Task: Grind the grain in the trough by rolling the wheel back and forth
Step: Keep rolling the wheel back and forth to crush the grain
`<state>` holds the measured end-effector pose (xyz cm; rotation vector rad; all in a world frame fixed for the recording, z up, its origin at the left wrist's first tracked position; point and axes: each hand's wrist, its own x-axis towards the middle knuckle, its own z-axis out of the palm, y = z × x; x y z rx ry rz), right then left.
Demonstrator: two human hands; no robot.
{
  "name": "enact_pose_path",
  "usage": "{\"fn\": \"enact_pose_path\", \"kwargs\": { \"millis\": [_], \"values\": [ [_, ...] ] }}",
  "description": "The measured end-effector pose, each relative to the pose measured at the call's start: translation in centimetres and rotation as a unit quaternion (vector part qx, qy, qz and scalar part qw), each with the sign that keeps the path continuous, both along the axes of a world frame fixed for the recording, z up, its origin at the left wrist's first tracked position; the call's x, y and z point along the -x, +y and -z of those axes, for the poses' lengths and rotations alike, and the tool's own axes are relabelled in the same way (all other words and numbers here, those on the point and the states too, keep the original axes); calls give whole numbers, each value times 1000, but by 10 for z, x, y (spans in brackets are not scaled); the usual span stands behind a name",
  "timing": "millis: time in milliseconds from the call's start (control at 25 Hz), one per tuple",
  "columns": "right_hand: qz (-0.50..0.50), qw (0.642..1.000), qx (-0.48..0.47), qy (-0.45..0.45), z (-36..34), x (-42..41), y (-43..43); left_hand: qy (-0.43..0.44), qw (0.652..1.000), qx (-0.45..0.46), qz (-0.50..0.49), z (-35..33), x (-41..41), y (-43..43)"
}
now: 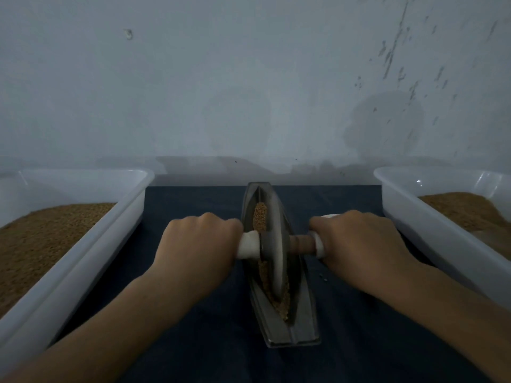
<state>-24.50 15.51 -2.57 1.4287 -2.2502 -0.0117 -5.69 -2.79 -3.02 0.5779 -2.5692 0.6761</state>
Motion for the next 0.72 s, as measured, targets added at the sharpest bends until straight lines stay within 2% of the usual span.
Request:
{"fn": "enact_pose_path", "kwargs": {
  "millis": [120,280,400,520,720],
  "values": [
    [21,1000,-2,-4,0,3,-11,-15,999,-26,-27,4,15,-9],
    [61,997,0,-48,-9,30,-76,13,997,-46,-66,-6,64,-41],
    [61,997,-11,-36,-20,43,-103,3,993,-81,-86,-13,78,-54],
    [27,999,-11,-30,-15,27,-73,-9,994,-91,-64,-6,52,-36],
    [-13,1000,11,24,0,-4,-3,-20,999,-27,-38,-3,2,10]
  ]
}}
